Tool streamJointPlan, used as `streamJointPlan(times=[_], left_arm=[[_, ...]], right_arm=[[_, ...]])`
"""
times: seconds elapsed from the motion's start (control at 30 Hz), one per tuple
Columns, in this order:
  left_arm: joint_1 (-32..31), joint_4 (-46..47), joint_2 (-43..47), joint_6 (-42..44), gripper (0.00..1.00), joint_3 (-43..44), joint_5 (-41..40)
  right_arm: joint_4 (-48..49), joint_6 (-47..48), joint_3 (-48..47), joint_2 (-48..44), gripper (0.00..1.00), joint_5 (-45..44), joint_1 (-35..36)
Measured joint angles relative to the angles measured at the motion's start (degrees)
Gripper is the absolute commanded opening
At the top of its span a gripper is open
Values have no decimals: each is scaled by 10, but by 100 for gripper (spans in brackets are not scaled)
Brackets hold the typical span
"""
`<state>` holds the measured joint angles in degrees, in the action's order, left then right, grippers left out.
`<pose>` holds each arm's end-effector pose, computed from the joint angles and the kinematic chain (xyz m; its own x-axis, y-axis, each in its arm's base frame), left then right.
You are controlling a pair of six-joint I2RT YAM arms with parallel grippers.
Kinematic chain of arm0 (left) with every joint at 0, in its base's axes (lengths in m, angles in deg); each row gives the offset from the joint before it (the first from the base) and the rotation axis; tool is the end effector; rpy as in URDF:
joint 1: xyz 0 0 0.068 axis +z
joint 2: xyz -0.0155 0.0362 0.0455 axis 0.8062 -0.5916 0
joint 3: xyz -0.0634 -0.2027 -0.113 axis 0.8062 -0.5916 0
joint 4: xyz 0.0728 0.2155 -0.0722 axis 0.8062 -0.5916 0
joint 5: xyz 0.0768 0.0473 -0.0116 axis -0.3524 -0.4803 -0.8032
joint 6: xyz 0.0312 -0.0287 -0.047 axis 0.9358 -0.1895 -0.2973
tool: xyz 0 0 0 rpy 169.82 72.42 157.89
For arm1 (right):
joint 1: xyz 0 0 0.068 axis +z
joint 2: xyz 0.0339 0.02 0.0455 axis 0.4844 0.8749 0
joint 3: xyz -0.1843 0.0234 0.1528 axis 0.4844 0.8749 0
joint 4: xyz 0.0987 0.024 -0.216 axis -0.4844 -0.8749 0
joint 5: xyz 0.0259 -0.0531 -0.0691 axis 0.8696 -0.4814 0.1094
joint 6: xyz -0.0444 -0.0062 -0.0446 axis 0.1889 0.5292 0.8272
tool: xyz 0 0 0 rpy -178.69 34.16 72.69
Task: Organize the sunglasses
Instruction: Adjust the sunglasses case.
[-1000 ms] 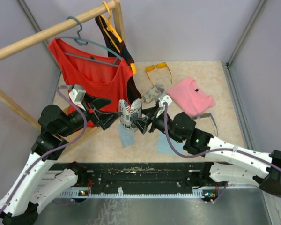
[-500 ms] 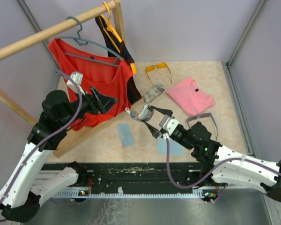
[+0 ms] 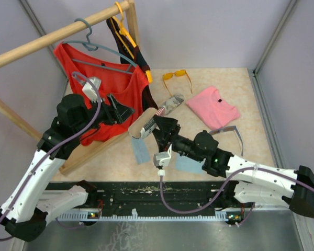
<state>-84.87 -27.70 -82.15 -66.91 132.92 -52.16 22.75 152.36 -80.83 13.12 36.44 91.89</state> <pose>0.1612 -0.1053 0.3908 -0.4938 -0.2973 -0.8172 0.4344 0.7297 -0.5280 0.1055 0.2116 0.3031 0.8955 -0.3729 -0.2428 -0.1761 0.2042 -0.9630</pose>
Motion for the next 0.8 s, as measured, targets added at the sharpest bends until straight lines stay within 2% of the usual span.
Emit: streamJointPlan(times=[0.33, 0.47, 0.8], left_arm=[[0, 8, -20, 26, 66, -6, 28], [0, 11, -24, 30, 60, -13, 34], [0, 11, -25, 40, 58, -26, 39]], right_arm=[[-22, 118, -67, 39, 0, 5, 13], [-21, 131, -70, 50, 0, 5, 16], [-14, 144, -70, 63, 0, 3, 20]])
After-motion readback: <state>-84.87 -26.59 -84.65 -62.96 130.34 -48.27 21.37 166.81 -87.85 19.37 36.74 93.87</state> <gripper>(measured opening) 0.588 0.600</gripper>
